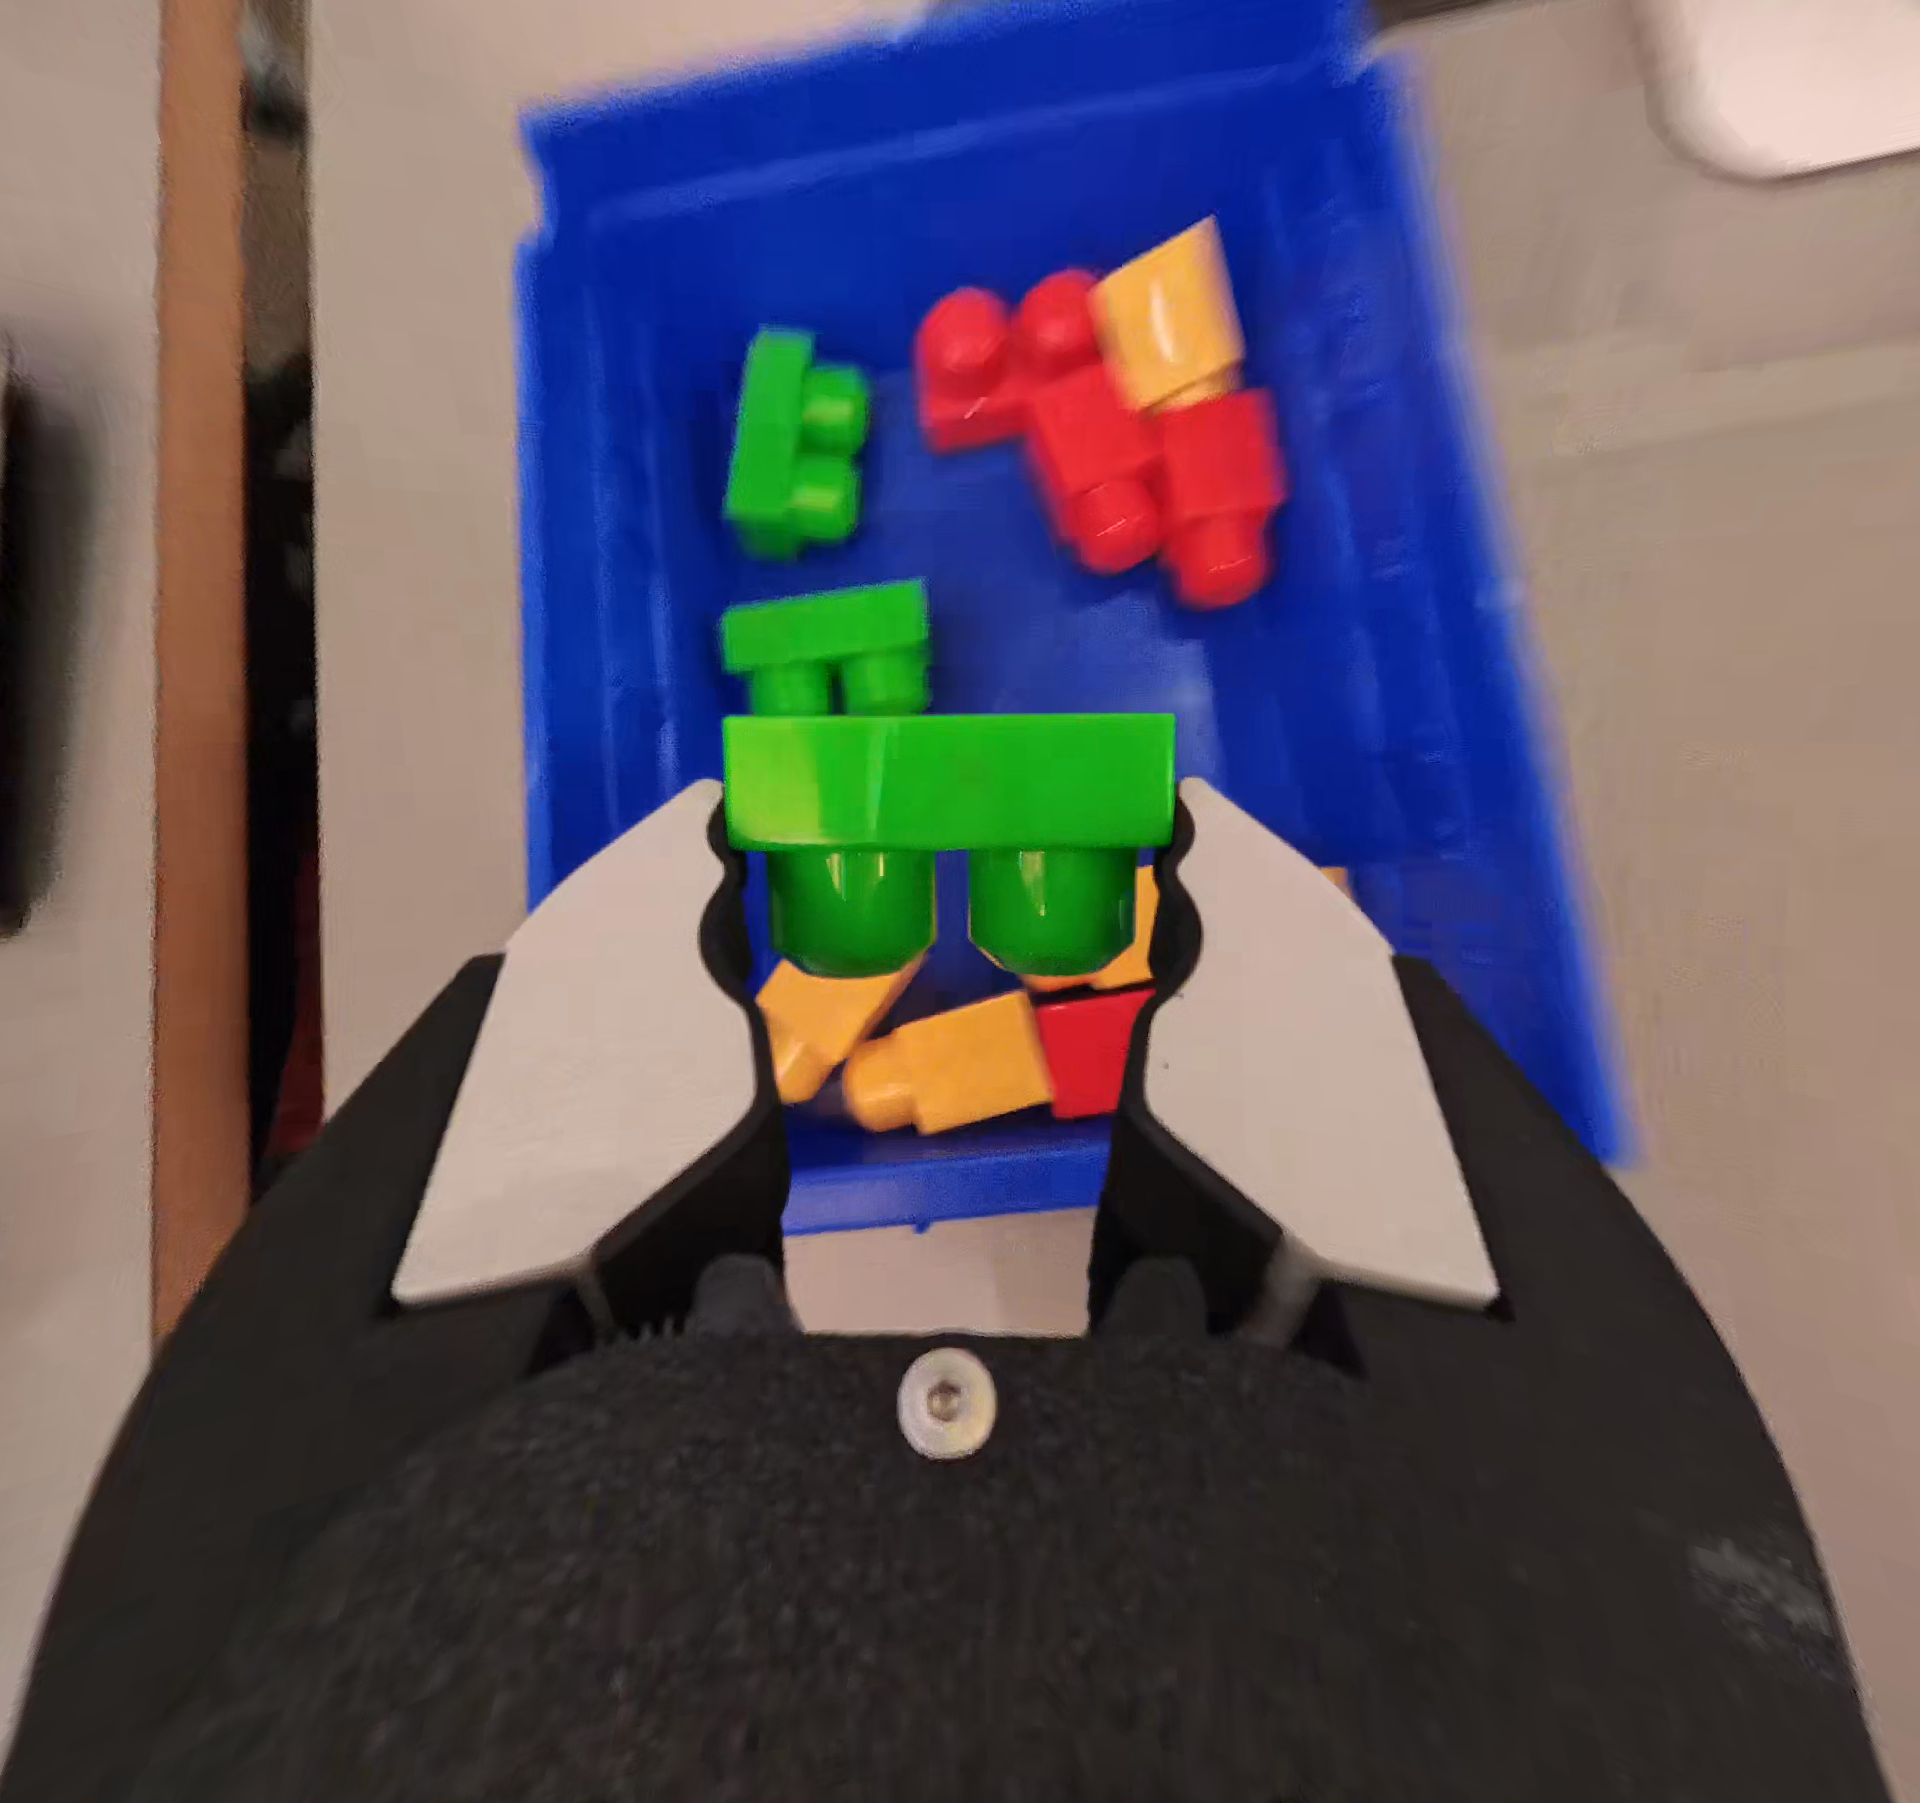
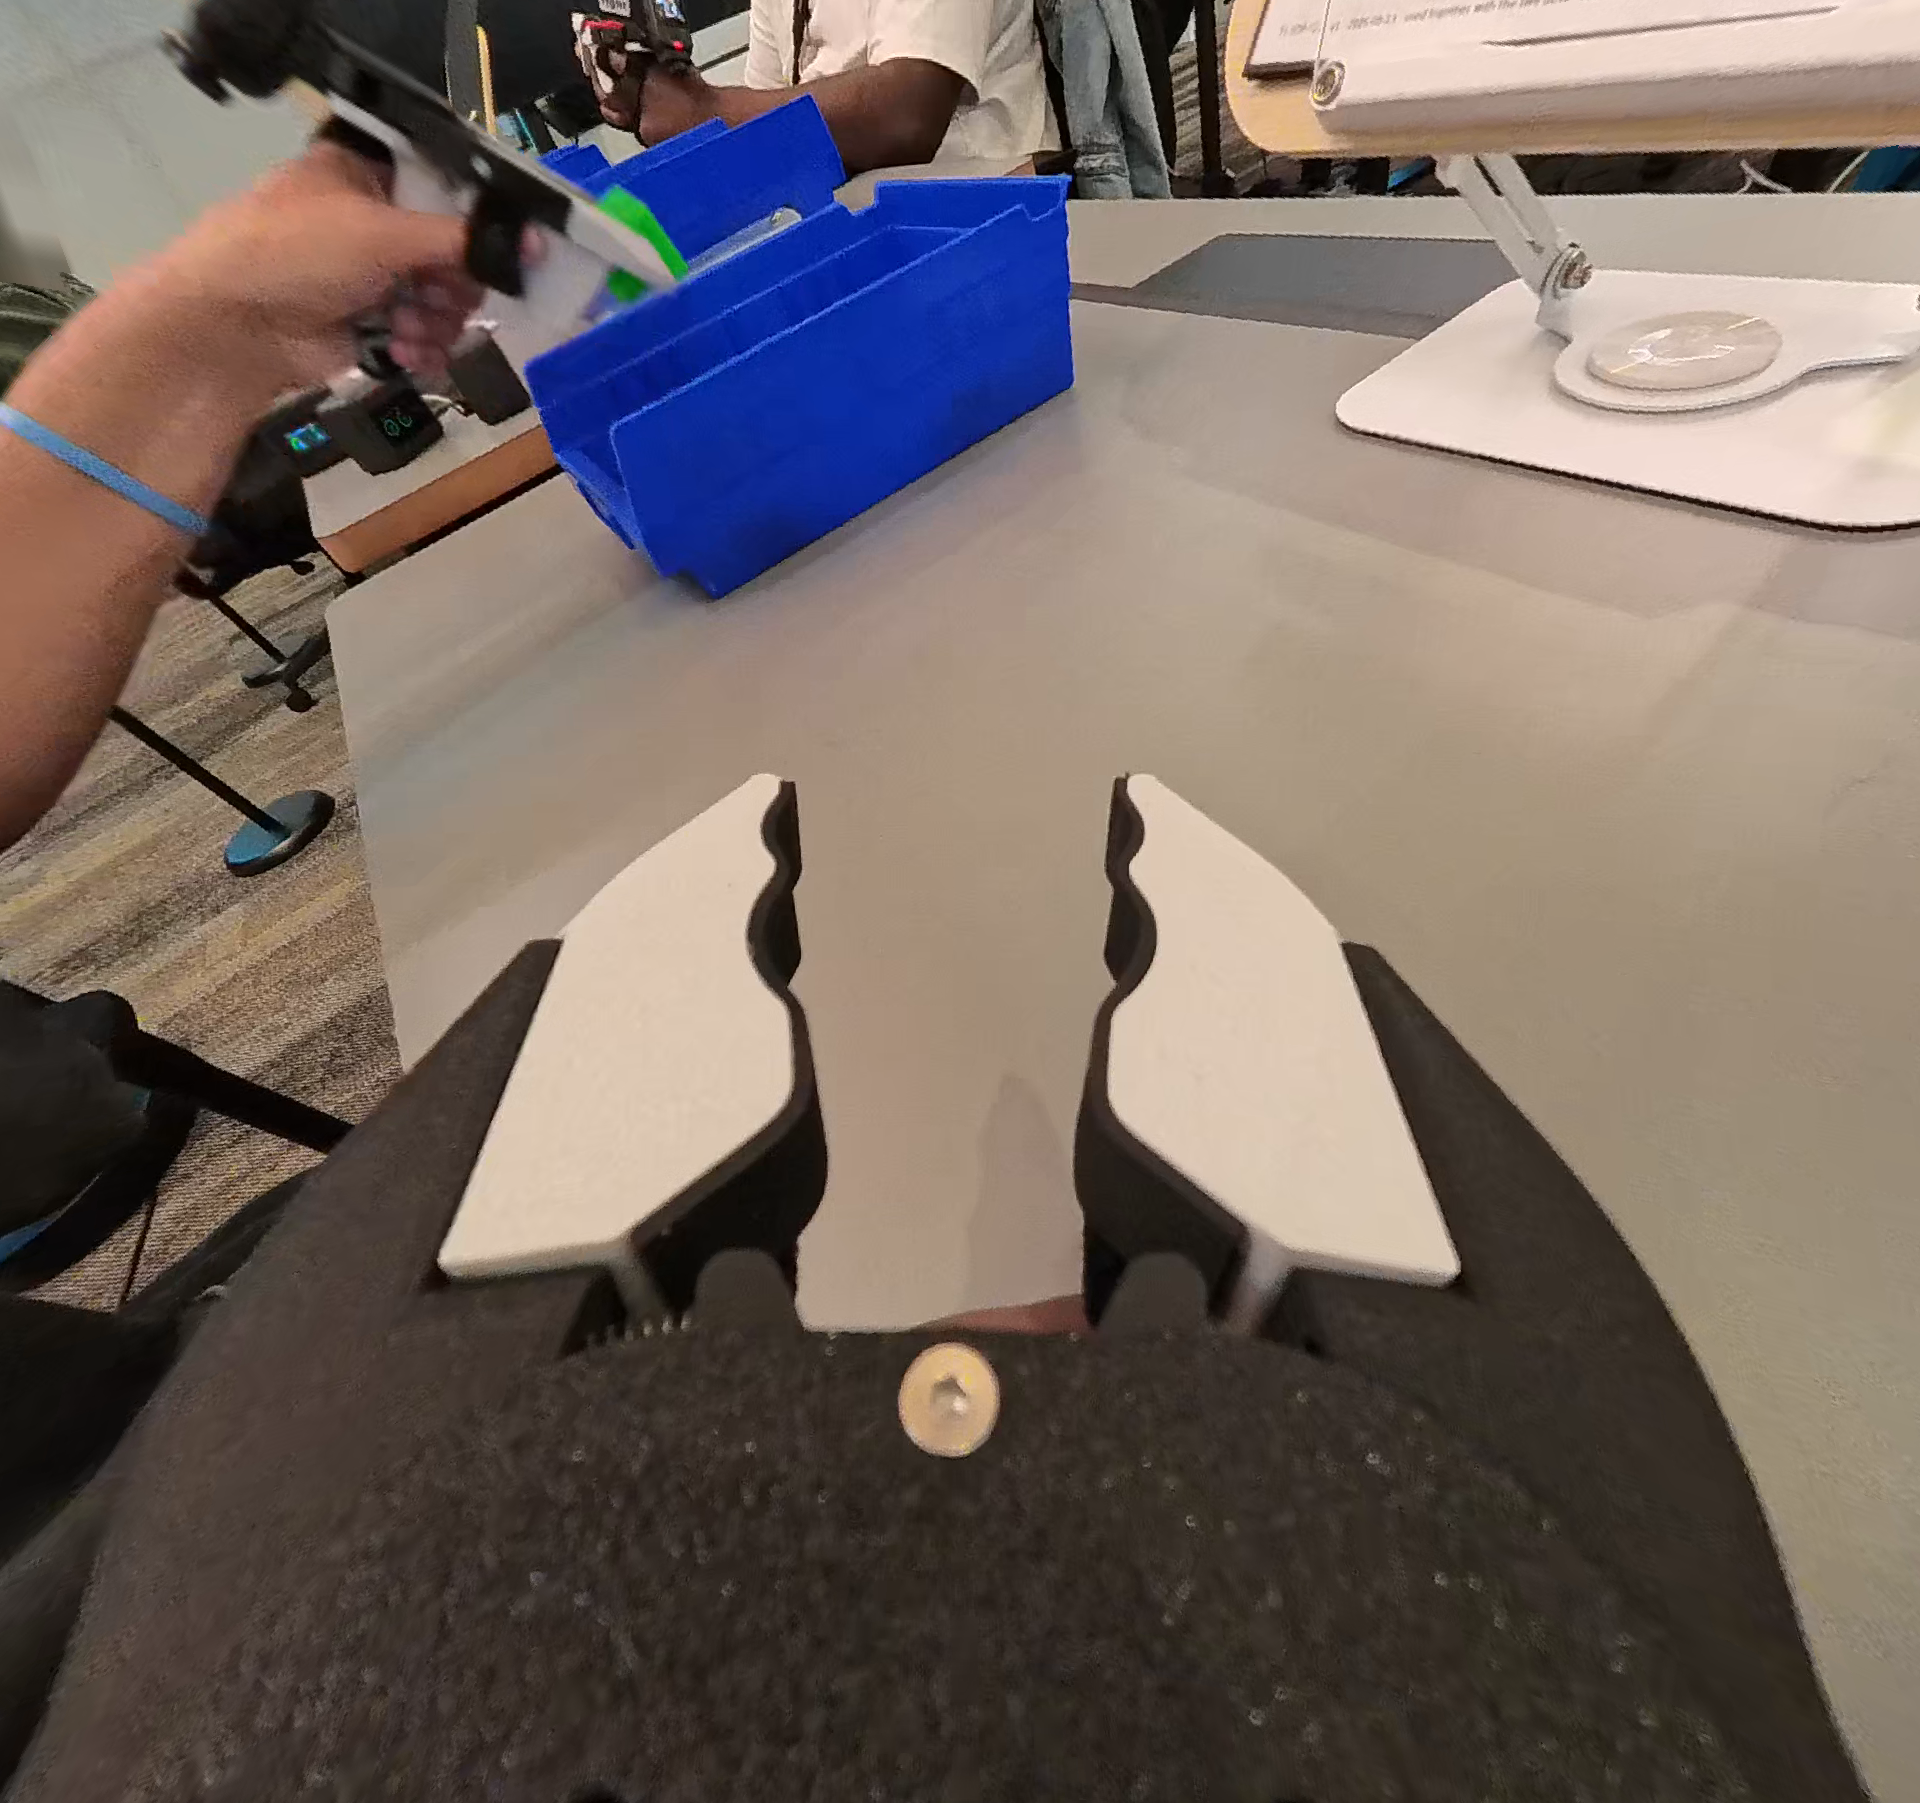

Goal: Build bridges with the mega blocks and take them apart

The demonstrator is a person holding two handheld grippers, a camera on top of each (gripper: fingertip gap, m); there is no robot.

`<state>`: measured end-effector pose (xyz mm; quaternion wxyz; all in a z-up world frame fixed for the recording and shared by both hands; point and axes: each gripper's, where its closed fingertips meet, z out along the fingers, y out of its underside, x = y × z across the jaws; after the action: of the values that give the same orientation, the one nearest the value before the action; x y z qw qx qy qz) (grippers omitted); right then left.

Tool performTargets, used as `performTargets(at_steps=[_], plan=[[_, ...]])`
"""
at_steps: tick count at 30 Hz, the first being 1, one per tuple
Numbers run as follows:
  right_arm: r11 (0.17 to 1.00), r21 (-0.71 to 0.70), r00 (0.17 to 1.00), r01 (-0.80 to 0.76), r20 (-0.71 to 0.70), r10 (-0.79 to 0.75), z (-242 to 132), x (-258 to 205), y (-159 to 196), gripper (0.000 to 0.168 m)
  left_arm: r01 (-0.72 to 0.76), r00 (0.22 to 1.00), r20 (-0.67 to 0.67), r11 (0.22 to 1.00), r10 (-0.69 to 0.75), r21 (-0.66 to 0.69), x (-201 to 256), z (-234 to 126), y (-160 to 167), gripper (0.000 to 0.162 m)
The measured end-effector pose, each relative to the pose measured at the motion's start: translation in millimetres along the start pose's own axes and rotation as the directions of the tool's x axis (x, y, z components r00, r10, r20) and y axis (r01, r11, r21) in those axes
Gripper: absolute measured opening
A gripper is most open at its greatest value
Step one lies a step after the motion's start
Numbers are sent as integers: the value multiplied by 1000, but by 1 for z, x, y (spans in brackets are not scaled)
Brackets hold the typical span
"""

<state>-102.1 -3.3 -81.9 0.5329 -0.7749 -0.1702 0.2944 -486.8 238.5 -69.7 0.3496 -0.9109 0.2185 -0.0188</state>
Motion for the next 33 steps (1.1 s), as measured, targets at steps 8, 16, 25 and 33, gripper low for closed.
performTargets(at_steps=[8, 16, 25, 33], plan=[[1000, 3, 1000, 16, -24, -16, -2, 5, -4, 57, -490, 708, -391, 808, 588, 328, 212, -67, -67, 75], [999, -22, 999, 29, -32, -30, 2, 7, 2, 57, -722, 512, -578, 683, 635, 109, 365, 78, -36, 75], [999, -36, 1000, 12, -22, -12, -2, 7, 12, 57, -757, 500, -597, 651, 628, 50, 391, 125, -24, 75], [999, -45, 1000, 7, -16, -8, -8, 6, 13, 57, -558, 628, -528, 804, 572, 208, 361, 55, -30, 88]])
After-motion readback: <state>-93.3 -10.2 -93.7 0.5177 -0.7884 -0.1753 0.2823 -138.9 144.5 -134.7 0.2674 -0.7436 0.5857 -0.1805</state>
